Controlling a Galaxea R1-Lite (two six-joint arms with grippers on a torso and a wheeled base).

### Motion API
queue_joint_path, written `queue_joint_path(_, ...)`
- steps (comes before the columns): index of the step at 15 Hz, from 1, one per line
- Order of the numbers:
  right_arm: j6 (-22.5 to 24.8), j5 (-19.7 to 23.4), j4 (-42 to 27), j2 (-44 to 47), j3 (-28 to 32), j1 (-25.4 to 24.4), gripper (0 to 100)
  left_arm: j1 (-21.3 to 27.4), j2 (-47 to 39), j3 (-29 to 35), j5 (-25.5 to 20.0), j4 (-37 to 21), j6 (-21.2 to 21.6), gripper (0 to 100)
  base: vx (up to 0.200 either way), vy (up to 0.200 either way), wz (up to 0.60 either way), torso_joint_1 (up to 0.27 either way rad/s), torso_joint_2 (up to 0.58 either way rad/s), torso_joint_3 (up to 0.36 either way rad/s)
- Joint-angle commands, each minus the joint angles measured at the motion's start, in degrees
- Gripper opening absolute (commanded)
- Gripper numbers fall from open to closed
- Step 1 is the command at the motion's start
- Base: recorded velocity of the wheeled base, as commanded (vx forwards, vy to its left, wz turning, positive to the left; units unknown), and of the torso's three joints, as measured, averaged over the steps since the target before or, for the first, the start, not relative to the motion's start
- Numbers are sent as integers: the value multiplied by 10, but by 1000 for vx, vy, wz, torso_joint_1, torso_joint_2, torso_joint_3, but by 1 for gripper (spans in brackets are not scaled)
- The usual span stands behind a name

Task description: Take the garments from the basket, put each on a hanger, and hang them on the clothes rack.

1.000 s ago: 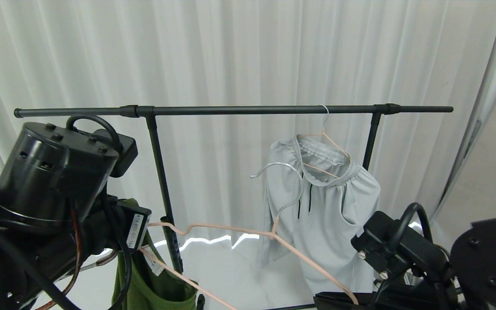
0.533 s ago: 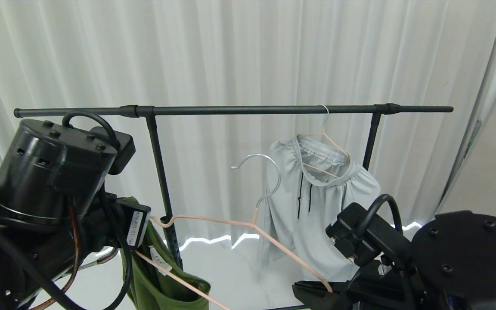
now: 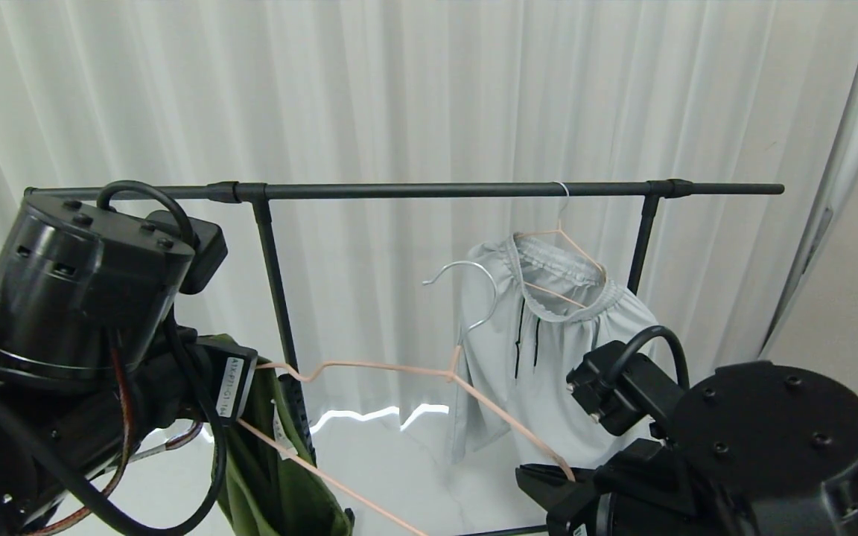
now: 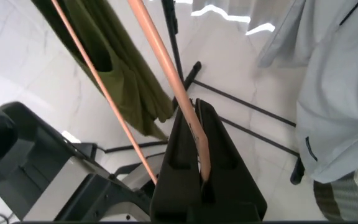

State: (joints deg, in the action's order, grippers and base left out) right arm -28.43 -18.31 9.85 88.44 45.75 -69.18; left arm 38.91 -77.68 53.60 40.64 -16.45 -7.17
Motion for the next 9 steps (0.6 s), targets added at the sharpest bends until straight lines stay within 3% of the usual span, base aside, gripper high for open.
queue_joint_path(1, -2, -1, 1, -1, 7, 3, 0, 1, 1, -3, 0, 0, 0, 0, 0, 0, 0, 0, 0, 0)
queue_joint_path(9, 0, -31, 1, 12, 26, 9, 0, 5, 5, 3, 0, 0, -4, 0, 0, 0, 0, 0, 0, 0)
